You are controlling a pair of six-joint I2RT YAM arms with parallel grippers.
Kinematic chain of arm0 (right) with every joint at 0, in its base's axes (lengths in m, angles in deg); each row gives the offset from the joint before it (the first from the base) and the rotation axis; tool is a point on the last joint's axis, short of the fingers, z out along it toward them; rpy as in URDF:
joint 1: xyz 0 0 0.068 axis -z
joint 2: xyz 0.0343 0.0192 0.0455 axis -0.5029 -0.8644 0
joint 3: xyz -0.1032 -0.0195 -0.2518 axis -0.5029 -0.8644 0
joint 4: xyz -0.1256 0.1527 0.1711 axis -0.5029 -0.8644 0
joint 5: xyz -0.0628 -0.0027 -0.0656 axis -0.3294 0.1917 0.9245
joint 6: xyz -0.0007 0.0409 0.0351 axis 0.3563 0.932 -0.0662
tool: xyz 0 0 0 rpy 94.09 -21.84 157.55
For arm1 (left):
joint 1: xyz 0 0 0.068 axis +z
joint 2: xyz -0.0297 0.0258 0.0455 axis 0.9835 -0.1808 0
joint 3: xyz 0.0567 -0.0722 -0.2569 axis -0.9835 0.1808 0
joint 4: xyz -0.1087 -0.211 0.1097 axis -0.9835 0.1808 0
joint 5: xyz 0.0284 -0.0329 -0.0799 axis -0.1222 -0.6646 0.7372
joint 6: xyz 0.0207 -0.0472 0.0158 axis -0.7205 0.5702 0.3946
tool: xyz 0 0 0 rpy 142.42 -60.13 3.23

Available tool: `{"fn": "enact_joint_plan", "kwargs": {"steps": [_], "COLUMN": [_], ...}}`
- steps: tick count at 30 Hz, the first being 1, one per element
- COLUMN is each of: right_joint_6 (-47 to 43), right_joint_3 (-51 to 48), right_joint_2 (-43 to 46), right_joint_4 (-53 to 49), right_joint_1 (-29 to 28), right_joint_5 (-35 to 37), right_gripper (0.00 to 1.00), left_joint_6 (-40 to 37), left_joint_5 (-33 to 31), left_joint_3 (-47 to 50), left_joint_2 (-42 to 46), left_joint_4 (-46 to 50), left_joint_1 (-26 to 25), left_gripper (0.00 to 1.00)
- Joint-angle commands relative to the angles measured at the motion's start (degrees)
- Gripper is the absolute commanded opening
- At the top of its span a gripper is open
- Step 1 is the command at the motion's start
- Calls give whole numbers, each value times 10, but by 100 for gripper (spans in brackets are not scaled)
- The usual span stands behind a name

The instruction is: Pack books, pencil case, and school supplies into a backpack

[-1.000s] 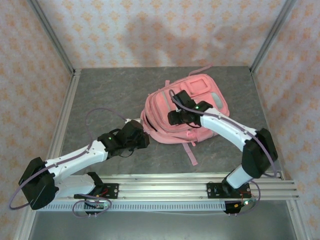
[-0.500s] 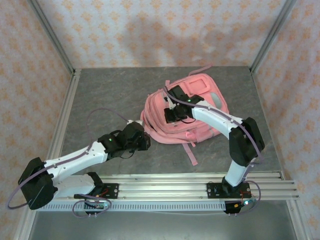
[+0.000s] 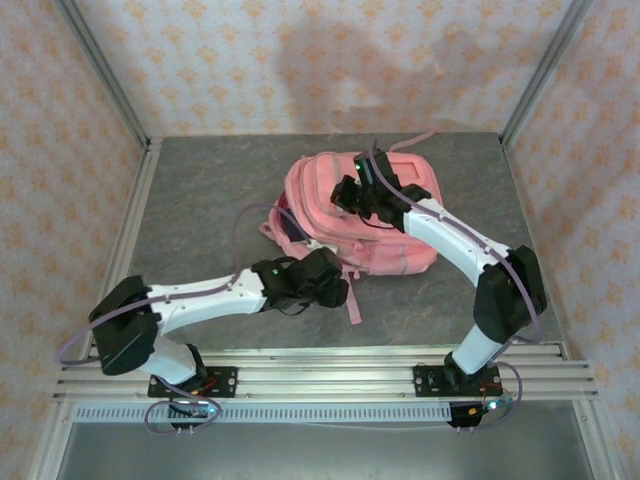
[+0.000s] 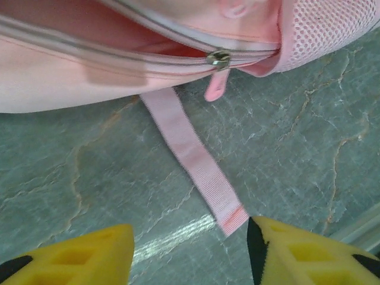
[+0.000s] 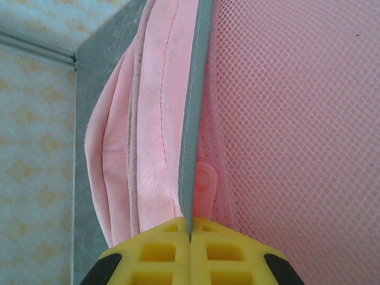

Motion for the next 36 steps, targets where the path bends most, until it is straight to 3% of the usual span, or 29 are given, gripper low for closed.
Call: {"fn": "enact_joint_plan", "kwargs": {"steps": [1, 12, 23, 36], "right_joint_6": [73, 147, 183, 191], "right_joint_3": [2, -41, -48, -70], "right_joint_2": [14, 1, -29, -27], "right_joint_4": [63, 135, 174, 205], "right_joint_1": [0, 1, 5, 8], "right_joint_5": [39, 17, -8, -30], "right_gripper": [0, 0, 0, 0], "left_joint_6": [-15, -21, -37, -36], "left_joint_5": [-51, -145, -178, -254], "left_joint_3": [-48, -161, -276, -277], "left_joint_2": [-38, -172, -293, -328], "left_joint_4": [26, 58, 103, 134], "left_joint_1": [-9, -18, -17, -14], "left_gripper": [57, 54, 52, 28]}}
